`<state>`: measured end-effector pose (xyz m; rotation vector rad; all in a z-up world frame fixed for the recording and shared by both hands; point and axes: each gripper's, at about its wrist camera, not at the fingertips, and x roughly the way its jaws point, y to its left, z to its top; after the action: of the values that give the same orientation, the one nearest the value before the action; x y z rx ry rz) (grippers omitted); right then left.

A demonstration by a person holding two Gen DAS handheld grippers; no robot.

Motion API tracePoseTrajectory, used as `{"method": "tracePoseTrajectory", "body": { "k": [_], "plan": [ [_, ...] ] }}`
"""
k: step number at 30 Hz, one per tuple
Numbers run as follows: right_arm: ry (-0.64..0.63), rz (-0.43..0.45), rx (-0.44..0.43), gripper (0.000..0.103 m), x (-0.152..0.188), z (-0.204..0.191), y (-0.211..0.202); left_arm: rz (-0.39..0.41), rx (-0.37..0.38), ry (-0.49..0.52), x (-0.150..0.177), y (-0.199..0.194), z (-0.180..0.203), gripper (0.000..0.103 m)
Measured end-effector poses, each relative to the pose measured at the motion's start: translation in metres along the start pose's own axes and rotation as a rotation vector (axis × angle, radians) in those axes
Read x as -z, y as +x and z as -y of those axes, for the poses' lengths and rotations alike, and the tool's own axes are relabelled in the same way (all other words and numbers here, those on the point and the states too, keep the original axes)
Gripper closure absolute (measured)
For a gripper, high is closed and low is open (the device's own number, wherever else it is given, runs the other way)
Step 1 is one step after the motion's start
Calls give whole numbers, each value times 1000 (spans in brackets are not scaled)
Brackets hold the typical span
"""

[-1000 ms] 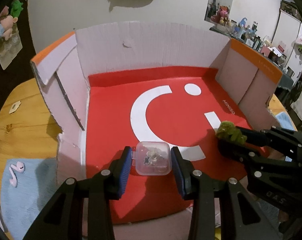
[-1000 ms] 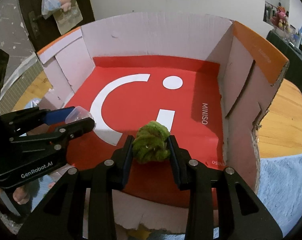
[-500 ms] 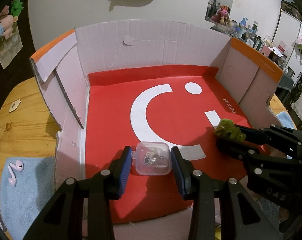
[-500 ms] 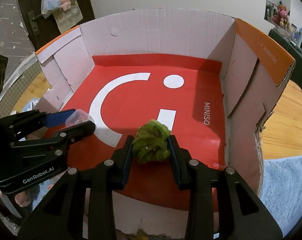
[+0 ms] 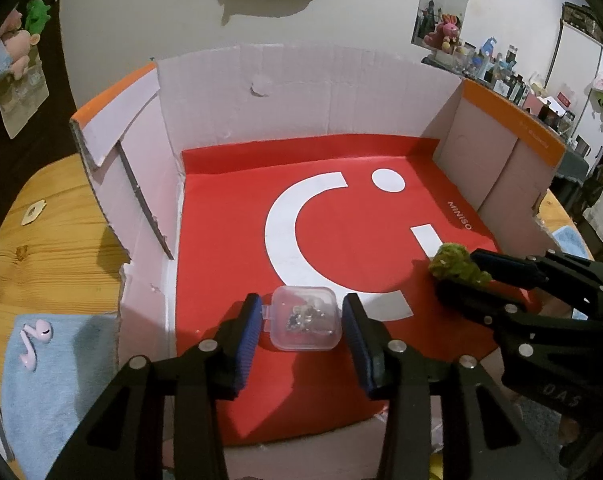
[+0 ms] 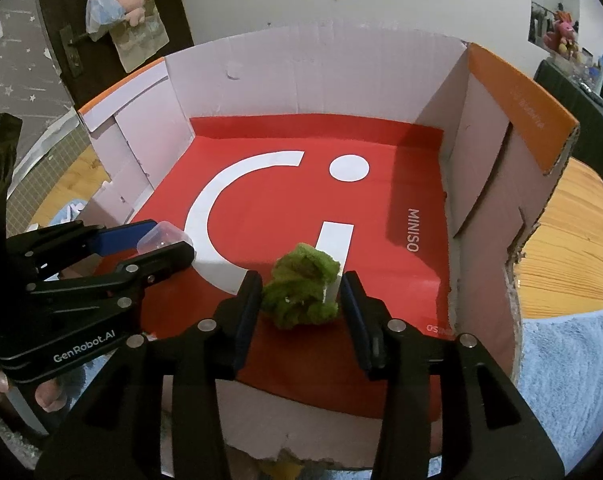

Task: Organize objects
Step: 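Lower both items onto the red floor and open both tools, then withdraw both open tools back toward the items on the mat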

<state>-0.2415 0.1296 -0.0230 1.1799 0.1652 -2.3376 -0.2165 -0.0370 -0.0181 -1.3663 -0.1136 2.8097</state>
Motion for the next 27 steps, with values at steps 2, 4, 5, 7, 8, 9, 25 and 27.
{"method": "tracePoseTrajectory", "body": {
  "k": [2, 4, 5, 7, 8, 9, 25, 27],
  "plan": [
    [2, 6, -2, 63, 1, 0, -3, 7, -4, 2, 0, -2, 1, 53],
    [3, 11, -3, 62, 1, -1, -4, 15, -8, 7, 0, -5, 3, 50],
    [5, 15, -5, 61, 1, -1, -6, 19, -10, 9, 0, -6, 3, 50],
    [5, 19, -6, 55, 1, -2, -8, 22, -13, 9, 0, -8, 4, 49],
    [5, 23, -7, 53, 1, -2, -9, 23, -13, 8, 0, -8, 4, 49],
    [5, 26, -8, 53, 2, -3, -11, 23, -13, 8, 1, -9, 4, 49],
    [2, 66, -13, 42, 11, -10, -36, 61, -30, -18, 10, -30, 2, 33],
    [3, 70, -13, 42, 13, -11, -40, 63, -30, -22, 13, -33, 2, 33]
  ]
}}
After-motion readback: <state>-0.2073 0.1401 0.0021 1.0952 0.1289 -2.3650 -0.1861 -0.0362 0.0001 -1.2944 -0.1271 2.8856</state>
